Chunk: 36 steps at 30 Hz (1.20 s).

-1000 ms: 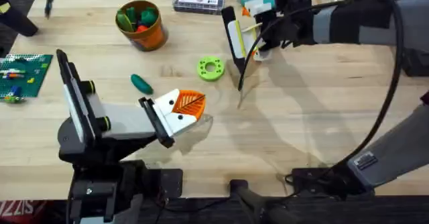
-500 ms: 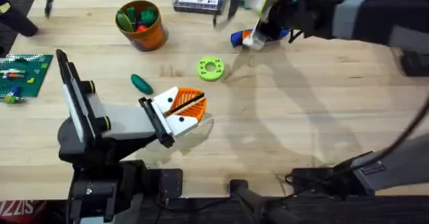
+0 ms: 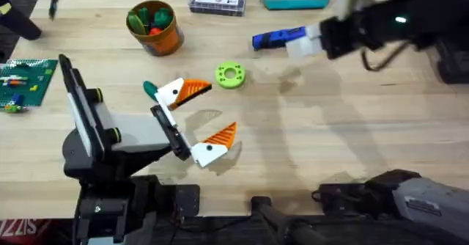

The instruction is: Pick up the gripper from the table and insert it into the empty holder that is missing its gripper. Then pick up a screw, insert it into the mounting hole, and use the screwdriver to tighten it. Finally, clean up the table by picking up the vegetable and placing it into the bucket.

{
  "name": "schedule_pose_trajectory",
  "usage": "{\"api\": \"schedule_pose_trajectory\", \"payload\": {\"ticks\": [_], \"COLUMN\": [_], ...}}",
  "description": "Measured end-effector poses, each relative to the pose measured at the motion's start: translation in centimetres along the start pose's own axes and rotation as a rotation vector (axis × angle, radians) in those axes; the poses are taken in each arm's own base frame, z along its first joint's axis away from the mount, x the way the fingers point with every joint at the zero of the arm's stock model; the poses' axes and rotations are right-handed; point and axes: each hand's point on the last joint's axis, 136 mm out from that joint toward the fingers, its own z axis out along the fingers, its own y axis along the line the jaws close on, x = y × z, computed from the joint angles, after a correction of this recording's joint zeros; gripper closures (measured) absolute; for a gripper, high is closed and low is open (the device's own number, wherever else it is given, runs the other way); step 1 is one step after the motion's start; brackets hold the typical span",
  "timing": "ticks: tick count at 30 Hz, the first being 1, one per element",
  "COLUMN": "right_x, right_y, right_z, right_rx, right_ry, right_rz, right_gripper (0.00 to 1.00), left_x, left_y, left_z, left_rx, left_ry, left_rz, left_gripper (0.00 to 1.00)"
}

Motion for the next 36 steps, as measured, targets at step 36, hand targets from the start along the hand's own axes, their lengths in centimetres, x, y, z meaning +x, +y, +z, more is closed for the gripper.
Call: {"api": "schedule_pose_trajectory", "payload": {"ticks": [36], "right_x": [6.7], "right_y": [0.5], "right_z": [-9.6], "right_rx": [0.004], "right_ry": [0.043], "right_rz": [0.201], "right_gripper": [0.008], "left_x": [-7.5], "left_y": [10.3], "left_z": [-7.5], "left_rx": [-0.811], "left_ry": [0.875], "left_rz": [-0.885], "left_gripper": [0.014]}}
